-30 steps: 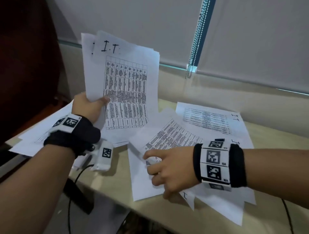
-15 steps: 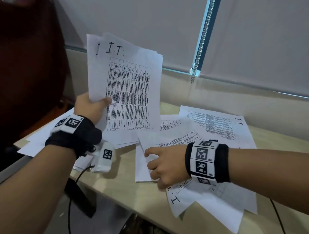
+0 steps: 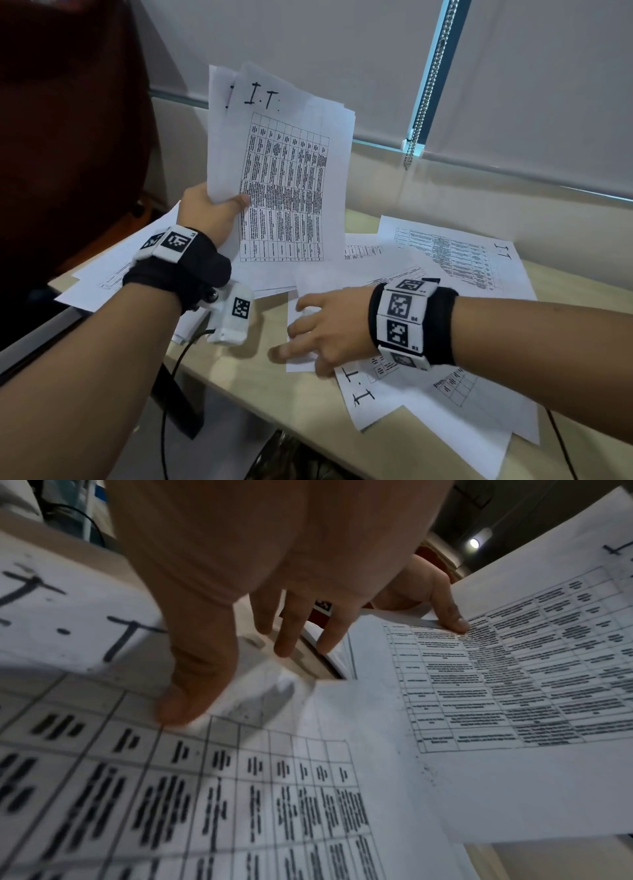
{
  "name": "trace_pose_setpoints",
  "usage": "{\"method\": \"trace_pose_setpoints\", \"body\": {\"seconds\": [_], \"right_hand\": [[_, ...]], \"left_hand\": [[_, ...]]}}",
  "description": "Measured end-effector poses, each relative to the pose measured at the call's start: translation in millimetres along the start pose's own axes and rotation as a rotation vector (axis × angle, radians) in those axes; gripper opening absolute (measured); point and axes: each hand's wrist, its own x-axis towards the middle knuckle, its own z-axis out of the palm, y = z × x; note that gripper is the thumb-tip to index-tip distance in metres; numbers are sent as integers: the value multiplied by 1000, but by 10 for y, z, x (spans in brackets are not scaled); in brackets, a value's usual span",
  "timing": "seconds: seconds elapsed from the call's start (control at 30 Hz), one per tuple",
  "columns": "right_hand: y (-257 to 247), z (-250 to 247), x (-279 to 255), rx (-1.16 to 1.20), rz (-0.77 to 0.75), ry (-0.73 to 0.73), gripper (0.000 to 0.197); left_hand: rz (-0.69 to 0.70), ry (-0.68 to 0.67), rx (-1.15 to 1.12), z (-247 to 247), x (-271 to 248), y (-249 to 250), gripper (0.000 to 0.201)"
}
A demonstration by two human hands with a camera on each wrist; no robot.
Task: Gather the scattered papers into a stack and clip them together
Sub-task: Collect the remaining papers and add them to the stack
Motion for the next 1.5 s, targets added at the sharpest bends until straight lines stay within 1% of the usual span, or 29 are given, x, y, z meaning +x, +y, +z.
{"method": "trace_pose_setpoints", "body": {"seconds": [0.07, 0.1, 0.2, 0.27, 0.43, 0.6, 0.7, 0.77, 0.87, 1.0, 1.07, 1.13, 1.2, 1.27, 1.33, 1.43, 1.5], "right_hand": [[-27, -6, 78, 67, 33, -48, 19], [-15, -7, 108, 104, 54, -55, 21], [26, -38, 112, 216, 118, -41, 27], [25, -68, 70, 244, 133, -27, 26], [8, -138, 54, 241, 127, 20, 27], [-2, -115, 50, 184, 140, 50, 25], [-24, -91, 63, 179, 181, -72, 25], [-27, -95, 56, 208, 214, -107, 29], [-21, -113, 21, 201, 213, -50, 27], [-24, -101, -11, 108, 210, -25, 14], [-19, -53, -7, 104, 191, -26, 14], [-8, 7, 12, 50, 189, -23, 17], [1, -14, -11, 14, 190, 31, 19], [63, -82, -100, -47, 234, 126, 19], [164, -189, -320, -100, 332, 218, 20], [339, -355, -826, -130, 506, 351, 14], [444, -443, -1184, -130, 617, 406, 20]], "left_hand": [[3, -1, 2, 16, -13, 12, 30], [-1, 3, 7, 24, -16, 15, 30], [-19, 12, 25, 38, -35, 30, 31], [-17, 11, 23, 56, -50, 36, 30], [-13, 2, 28, 97, -77, 37, 29], [-5, 1, 16, 107, -76, 46, 27], [3, -2, 16, 120, -78, 44, 26], [10, -4, 3, 140, -83, 43, 26], [8, -8, 1, 174, -89, 50, 29], [5, -17, -16, 212, -108, 84, 30], [11, -17, -18, 217, -120, 94, 30], [17, -14, 0, 209, -118, 90, 31], [24, -12, 13, 194, -109, 78, 31], [29, 0, 15, 166, -91, 58, 33], [26, 28, -4, 154, -64, 57, 35], [44, 83, -39, 151, -12, 130, 39], [70, 118, -72, 138, 43, 213, 38]]}}
